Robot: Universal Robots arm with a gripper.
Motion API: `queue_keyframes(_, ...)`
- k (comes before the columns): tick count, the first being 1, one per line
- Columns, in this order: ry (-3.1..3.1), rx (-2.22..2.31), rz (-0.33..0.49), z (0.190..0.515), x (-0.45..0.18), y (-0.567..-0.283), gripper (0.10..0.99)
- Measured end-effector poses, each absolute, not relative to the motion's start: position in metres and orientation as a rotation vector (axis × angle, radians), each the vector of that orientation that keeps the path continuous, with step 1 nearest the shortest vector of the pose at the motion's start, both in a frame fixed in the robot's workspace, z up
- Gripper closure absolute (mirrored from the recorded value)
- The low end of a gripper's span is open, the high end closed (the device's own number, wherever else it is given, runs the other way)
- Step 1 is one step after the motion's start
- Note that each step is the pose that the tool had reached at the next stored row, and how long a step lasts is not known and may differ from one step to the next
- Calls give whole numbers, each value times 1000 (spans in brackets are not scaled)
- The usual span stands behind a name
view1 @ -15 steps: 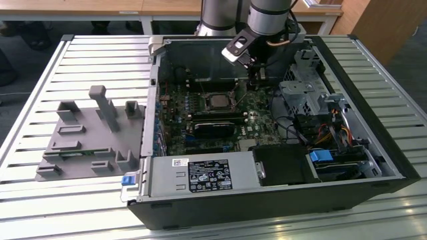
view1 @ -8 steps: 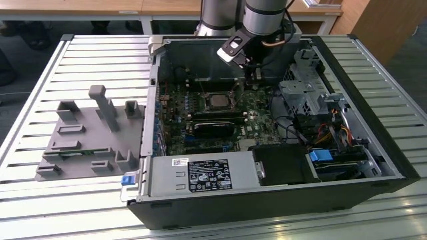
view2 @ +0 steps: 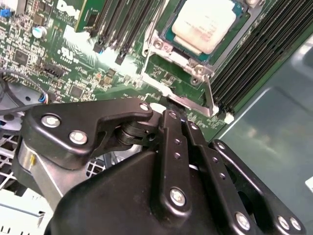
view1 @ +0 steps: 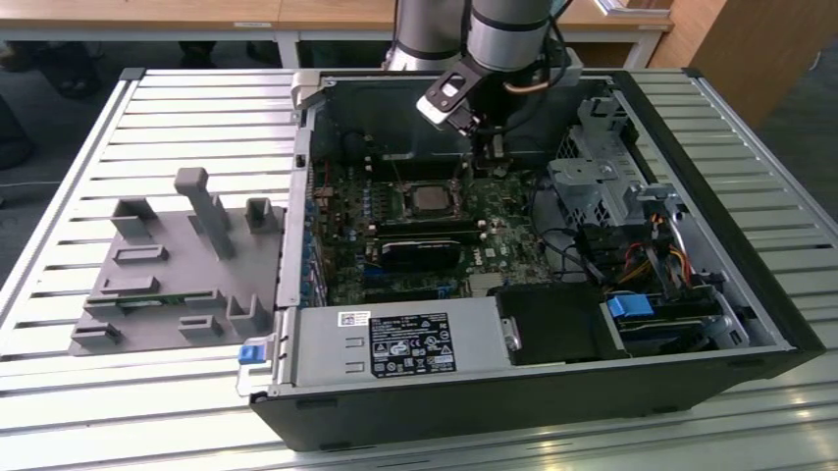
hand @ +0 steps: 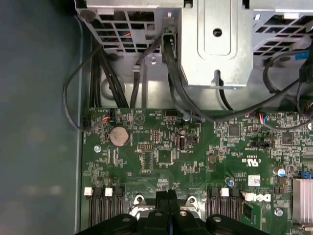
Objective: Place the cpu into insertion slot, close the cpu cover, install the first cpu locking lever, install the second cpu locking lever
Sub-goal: 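Close the cpu cover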
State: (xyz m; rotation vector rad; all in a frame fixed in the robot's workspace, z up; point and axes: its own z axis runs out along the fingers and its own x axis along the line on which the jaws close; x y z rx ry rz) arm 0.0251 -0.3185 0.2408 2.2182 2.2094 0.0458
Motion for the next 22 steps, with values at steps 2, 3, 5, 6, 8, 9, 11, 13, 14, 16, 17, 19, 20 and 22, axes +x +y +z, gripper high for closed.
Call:
queue_keyframes(2, 2209, 2218, 46, 240, 22, -319, 976)
queue_keyframes(3, 2209, 2218, 46, 240, 22, -319, 976)
queue_keyframes(5, 2209, 2218, 46, 240, 22, -319, 976)
queue_keyframes(6, 2209, 2218, 46, 239, 21, -319, 976)
queue_keyframes(8, 2209, 2218, 46, 239, 21, -318, 976)
queue_keyframes(9, 2209, 2218, 46, 238, 21, -318, 976)
queue_keyframes(11, 2209, 2218, 46, 237, 17, -319, 976)
queue_keyframes(13, 2209, 2218, 46, 236, 14, -319, 976)
queue_keyframes(14, 2209, 2218, 46, 235, 13, -319, 976)
queue_keyframes(16, 2209, 2218, 46, 233, 10, -318, 976)
queue_keyframes(17, 2209, 2218, 46, 233, 9, -318, 976)
queue_keyframes(19, 2209, 2218, 46, 231, 6, -319, 976)
queue_keyframes(20, 2209, 2218, 46, 230, 6, -318, 976)
queue_keyframes(22, 2209, 2218, 46, 228, 5, -318, 976)
